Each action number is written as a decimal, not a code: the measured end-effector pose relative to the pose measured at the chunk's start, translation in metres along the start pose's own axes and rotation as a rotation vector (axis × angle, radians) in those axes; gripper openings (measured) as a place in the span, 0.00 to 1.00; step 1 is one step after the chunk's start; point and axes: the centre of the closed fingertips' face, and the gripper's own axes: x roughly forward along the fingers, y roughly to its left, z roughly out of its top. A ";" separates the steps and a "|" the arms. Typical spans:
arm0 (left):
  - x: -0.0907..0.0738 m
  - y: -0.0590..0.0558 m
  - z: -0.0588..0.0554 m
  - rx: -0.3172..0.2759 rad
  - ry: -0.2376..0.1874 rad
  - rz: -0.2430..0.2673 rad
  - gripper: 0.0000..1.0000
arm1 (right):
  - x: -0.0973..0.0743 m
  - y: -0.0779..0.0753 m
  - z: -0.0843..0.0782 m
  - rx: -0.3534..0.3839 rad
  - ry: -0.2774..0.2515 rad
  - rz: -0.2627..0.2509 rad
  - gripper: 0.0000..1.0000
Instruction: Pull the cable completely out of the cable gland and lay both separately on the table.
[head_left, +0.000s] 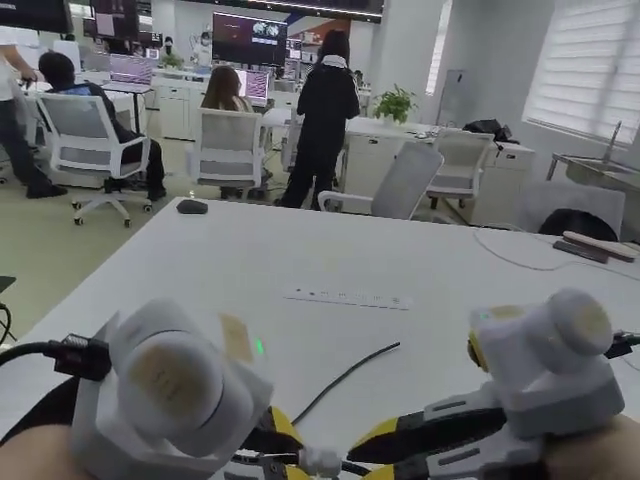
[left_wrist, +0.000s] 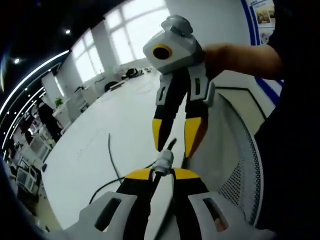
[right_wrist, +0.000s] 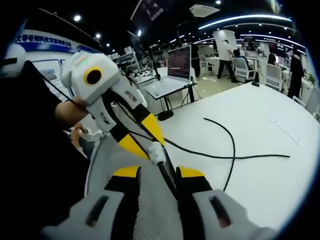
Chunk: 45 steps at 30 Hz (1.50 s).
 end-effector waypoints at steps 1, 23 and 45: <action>0.000 -0.001 0.000 -0.002 -0.003 -0.003 0.16 | 0.001 0.000 0.001 -0.009 -0.008 0.001 0.25; 0.012 -0.013 0.006 0.059 -0.020 -0.037 0.16 | -0.001 0.004 -0.008 0.067 -0.096 0.091 0.13; 0.015 -0.016 0.009 0.188 -0.003 -0.055 0.17 | 0.000 0.006 -0.011 0.091 -0.073 0.093 0.12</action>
